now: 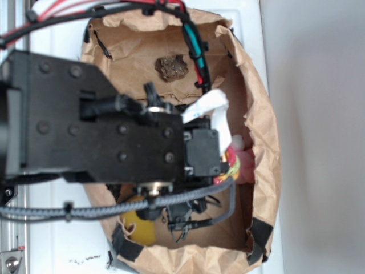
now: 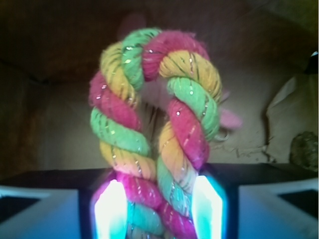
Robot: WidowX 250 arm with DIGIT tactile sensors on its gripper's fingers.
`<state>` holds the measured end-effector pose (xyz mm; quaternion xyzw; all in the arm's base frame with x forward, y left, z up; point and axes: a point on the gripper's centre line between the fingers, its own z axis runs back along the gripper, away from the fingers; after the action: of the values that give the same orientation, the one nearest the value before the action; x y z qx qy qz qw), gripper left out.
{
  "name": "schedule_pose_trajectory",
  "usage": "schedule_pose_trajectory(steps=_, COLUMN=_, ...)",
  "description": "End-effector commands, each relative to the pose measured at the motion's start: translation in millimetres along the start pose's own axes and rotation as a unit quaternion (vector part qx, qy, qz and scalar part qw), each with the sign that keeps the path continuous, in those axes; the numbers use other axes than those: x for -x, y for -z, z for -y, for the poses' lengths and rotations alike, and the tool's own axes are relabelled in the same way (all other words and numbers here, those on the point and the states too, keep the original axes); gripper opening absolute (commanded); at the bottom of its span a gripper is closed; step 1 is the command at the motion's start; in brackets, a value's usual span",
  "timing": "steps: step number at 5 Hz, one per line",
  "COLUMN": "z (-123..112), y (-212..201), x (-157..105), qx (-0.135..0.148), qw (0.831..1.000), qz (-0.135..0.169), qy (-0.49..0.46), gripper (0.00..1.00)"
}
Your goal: Grab the multicolored rope.
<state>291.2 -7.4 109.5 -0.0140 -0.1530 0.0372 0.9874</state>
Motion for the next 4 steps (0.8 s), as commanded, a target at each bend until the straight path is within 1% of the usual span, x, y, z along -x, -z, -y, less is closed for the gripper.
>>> schedule_pose_trajectory(steps=1, z=20, y=-63, x=-8, qx=-0.07, qw=0.996, qz=-0.028, qy=-0.037, gripper=0.0)
schedule_pose_trajectory(steps=2, z=22, y=-71, x=-4, qx=-0.067, qw=0.997, qz=-0.015, qy=-0.029, gripper=0.0)
schedule_pose_trajectory(steps=3, z=19, y=-64, x=-1, qx=-0.063, qw=0.998, qz=-0.015, qy=-0.022, gripper=0.0)
schedule_pose_trajectory(steps=4, z=13, y=-52, x=2, qx=-0.068, qw=0.998, qz=-0.012, qy=-0.006, gripper=1.0)
